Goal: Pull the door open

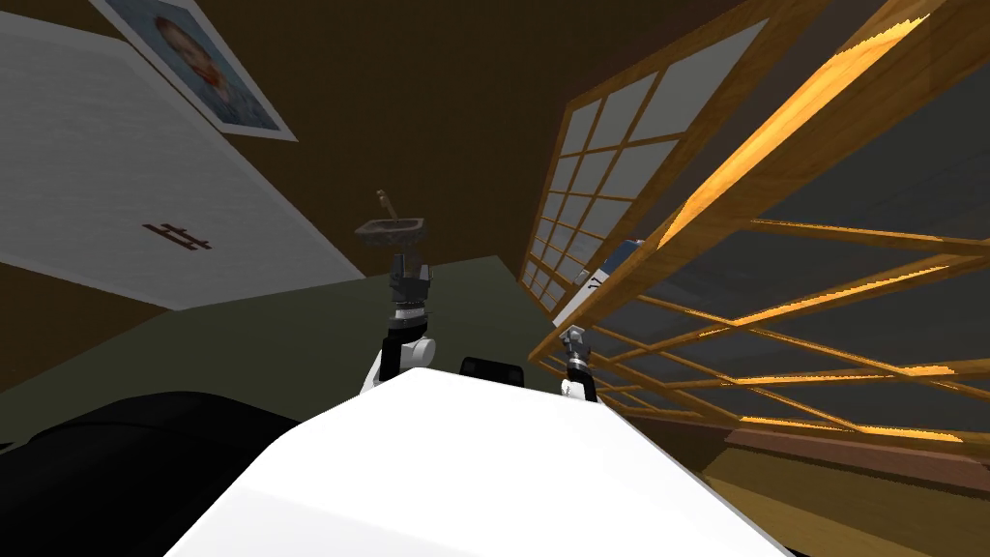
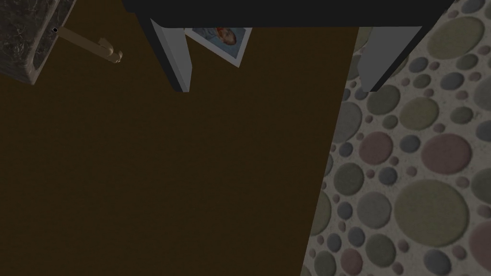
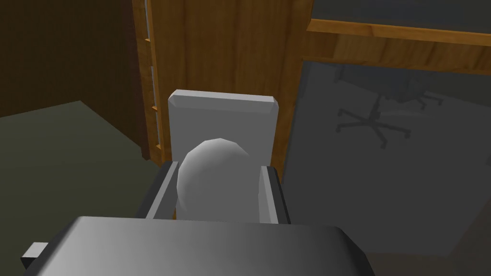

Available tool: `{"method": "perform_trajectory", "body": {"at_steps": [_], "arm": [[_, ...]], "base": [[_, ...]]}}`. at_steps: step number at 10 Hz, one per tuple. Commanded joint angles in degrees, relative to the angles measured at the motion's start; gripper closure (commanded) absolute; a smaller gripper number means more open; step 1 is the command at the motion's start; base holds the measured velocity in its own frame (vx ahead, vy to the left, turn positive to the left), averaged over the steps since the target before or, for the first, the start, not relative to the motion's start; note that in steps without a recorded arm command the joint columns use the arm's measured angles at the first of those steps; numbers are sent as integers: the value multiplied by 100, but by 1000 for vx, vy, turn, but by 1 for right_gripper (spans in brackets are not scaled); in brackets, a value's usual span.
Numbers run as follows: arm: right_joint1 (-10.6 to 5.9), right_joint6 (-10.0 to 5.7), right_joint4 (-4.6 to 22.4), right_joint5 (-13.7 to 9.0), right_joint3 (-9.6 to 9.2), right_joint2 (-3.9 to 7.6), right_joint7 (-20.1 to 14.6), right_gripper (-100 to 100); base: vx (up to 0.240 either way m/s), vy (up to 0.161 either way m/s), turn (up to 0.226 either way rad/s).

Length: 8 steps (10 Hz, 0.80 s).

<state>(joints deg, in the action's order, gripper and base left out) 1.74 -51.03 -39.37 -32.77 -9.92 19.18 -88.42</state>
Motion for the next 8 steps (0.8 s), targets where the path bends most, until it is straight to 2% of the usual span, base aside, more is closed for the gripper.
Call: {"method": "perform_trajectory", "body": {"at_steps": [1,2,3,6,7,8], "arm": [[21,0,-100,39,-81,66,-84,100],[19,24,-64,23,-55,34,-44,100],[208,-140,-143,129,-270,206,-275,100],[404,-340,-229,236,-484,404,-519,100],[541,-480,-290,311,-635,544,-690,100],[541,-480,-290,311,-635,544,-690,100]], "base": [[-203,-33,70],[-88,-13,28],[-129,11,38],[-142,10,10],[-127,7,14],[-105,2,-7]]}}
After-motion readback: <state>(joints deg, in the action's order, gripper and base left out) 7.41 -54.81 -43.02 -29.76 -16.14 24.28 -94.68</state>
